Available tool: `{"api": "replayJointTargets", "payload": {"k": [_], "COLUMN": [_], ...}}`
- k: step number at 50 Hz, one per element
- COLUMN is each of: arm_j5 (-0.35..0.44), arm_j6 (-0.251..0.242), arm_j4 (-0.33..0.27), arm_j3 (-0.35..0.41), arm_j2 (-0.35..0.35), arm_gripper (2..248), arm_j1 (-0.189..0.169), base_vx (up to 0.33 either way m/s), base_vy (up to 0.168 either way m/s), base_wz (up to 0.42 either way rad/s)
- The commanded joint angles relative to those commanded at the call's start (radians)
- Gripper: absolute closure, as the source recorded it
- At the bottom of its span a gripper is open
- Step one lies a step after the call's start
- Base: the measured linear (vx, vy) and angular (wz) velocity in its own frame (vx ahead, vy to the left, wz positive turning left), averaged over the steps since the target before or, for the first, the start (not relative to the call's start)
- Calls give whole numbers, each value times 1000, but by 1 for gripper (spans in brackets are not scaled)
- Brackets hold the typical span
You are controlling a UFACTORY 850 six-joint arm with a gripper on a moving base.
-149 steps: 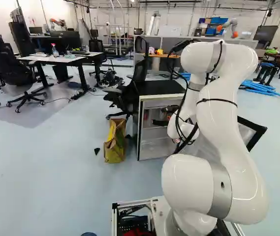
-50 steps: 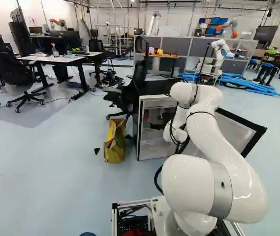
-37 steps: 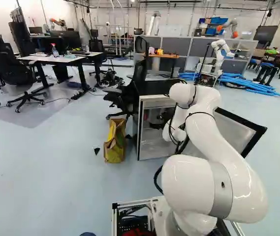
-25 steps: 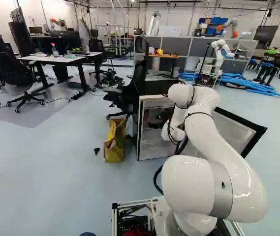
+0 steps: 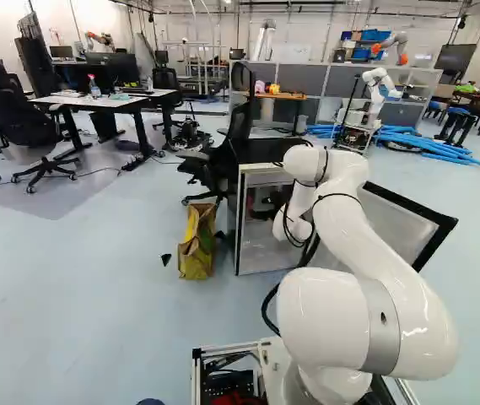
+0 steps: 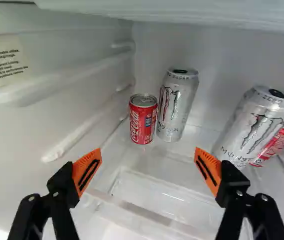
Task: Grab a drink from the fridge
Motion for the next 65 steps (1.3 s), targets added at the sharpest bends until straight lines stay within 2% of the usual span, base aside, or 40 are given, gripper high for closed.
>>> {"api": "replayJointTargets", "payload": {"k": [16,17,21,22,27,28,32,33,37,38,42,43,48,49,53,54,63,64,65], "arm_j5": [0,0,0,0,0,0,0,0,0,0,0,0,0,0,0,0,0,0,0], "arm_j6": [0,0,0,0,0,0,0,0,0,0,0,0,0,0,0,0,0,0,0], "arm_j4": [0,0,0,0,0,0,0,0,0,0,0,0,0,0,0,0,0,0,0], "arm_j3": [0,0,0,0,0,0,0,0,0,0,0,0,0,0,0,0,0,0,0], "arm_j2": [0,0,0,0,0,0,0,0,0,0,0,0,0,0,0,0,0,0,0], "arm_gripper": [8,21,21,34,34,46,46,58,58,71,71,83,83,95,95,107,106,95,95], "arm_j1": [0,0,0,0,0,0,0,0,0,0,0,0,0,0,0,0,0,0,0], "base_vx": [0,0,0,0,0,0,0,0,0,0,0,0,0,0,0,0,0,0,0], "base_vy": [0,0,0,0,0,0,0,0,0,0,0,0,0,0,0,0,0,0,0], "base_wz": [0,0,0,0,0,0,0,0,0,0,0,0,0,0,0,0,0,0,0]}}
